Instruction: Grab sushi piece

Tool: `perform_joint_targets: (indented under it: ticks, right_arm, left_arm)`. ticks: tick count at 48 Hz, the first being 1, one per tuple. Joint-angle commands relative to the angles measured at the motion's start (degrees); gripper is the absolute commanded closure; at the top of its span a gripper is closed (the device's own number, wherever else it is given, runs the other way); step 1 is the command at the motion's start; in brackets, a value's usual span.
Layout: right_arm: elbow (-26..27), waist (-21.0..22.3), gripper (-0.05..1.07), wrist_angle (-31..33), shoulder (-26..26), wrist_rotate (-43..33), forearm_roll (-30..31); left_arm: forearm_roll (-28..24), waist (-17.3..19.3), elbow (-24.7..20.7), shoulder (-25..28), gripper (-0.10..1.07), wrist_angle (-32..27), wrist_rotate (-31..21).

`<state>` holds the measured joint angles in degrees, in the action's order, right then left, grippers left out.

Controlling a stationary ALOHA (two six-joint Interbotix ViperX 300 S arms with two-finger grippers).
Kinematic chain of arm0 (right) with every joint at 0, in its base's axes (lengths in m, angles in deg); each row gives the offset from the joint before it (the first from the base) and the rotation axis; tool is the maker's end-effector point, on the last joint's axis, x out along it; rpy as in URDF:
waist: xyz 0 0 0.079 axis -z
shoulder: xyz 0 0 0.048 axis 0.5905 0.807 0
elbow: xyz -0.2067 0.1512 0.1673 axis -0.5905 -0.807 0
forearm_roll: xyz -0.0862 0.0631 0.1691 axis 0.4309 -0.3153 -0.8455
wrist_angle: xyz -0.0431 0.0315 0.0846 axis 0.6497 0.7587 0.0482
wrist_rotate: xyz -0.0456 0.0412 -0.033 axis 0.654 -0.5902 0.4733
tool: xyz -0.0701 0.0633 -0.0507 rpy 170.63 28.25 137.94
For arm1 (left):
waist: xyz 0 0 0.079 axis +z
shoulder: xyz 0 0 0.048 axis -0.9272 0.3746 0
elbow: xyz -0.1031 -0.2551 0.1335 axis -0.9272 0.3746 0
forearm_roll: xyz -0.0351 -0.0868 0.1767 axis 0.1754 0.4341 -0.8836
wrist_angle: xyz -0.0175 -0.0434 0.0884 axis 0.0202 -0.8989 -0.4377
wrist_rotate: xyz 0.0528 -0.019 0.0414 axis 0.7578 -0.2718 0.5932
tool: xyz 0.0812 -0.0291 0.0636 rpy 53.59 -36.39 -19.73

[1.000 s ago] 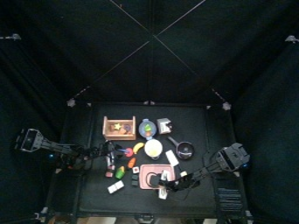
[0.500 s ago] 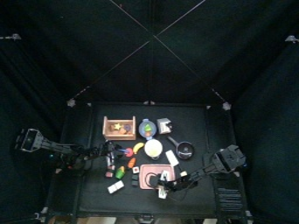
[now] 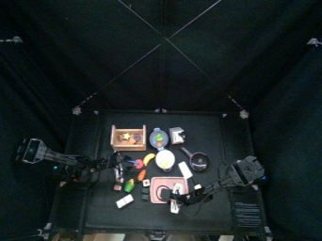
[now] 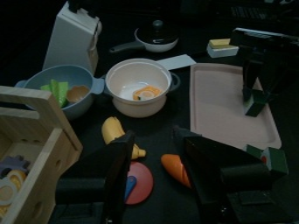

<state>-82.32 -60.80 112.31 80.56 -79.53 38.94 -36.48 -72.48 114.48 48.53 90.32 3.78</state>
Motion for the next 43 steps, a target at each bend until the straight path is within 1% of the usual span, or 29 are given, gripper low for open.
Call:
perform_joint_targets:
  ticks: [1, 25, 43]
  right_arm:
    - [0.88, 0.26, 0.36, 0.0, -2.2, 0.09, 0.18]
    - [1.41, 0.44, 0.37, 0.18, -2.46, 0.0, 0.35]
    - [1.67, 0.79, 0.37, 0.18, -3.78, 0.09, 0.53]
  left_arm:
    - [0.09, 0.0, -0.7, -0.09, 0.18, 0.18, 0.09]
    - [0.09, 0.0, -0.7, 0.0, 0.18, 0.18, 0.09]
    - [0.0, 0.0, -0.79, -0.09, 0.18, 0.18, 0.09]
